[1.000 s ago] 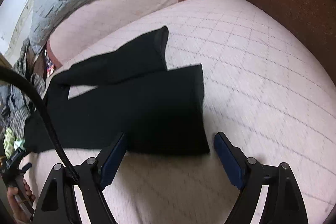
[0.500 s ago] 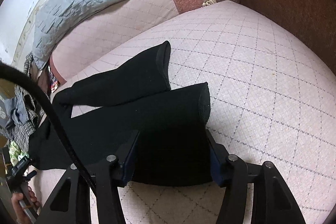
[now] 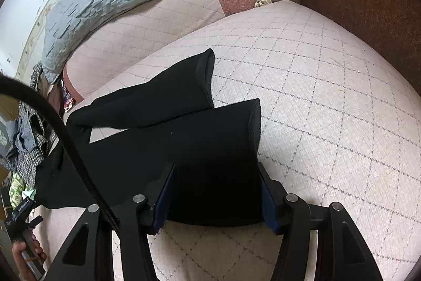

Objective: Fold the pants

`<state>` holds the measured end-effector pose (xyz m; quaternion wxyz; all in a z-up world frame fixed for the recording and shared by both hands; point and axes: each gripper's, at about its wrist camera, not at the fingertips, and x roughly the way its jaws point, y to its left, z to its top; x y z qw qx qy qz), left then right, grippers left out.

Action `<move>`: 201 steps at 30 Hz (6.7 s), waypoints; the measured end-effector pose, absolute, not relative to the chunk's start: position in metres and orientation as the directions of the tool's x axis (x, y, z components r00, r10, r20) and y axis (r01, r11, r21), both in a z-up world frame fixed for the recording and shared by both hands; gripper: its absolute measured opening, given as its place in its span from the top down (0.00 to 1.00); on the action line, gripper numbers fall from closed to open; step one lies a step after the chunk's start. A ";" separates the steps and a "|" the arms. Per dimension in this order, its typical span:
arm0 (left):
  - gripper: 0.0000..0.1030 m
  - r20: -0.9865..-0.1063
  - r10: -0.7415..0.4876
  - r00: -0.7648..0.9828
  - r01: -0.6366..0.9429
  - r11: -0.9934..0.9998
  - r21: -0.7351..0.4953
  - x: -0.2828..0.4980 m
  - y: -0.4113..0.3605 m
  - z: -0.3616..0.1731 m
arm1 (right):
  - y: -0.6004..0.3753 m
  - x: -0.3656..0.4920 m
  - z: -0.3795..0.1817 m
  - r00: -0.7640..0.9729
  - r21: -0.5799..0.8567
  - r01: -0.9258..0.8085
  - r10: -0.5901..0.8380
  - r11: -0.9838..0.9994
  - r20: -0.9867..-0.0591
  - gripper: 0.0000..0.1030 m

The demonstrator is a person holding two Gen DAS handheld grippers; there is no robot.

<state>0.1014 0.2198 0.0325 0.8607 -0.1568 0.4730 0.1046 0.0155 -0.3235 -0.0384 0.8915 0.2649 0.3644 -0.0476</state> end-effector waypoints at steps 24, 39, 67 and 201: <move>0.05 -0.827 -0.012 0.562 -0.300 0.929 -0.217 0.076 0.221 0.041 | -0.297 -0.024 -0.025 0.706 0.400 0.272 0.101 0.875 -0.701 0.45; 0.09 -0.848 0.014 0.529 -0.213 0.970 -0.116 0.131 0.190 0.023 | -0.318 0.010 -0.044 0.768 0.526 0.268 0.151 0.807 -0.622 0.71; 0.88 -0.849 -0.246 0.468 -0.061 0.949 -0.309 -0.005 0.233 0.058 | -0.316 -0.094 -0.016 0.627 0.407 0.293 0.148 0.865 -0.765 0.85; 0.78 -0.640 -0.646 0.417 -0.108 0.663 -0.740 0.095 0.248 0.042 | 0.008 0.081 -0.015 0.397 0.867 -0.334 0.889 0.370 -0.226 0.86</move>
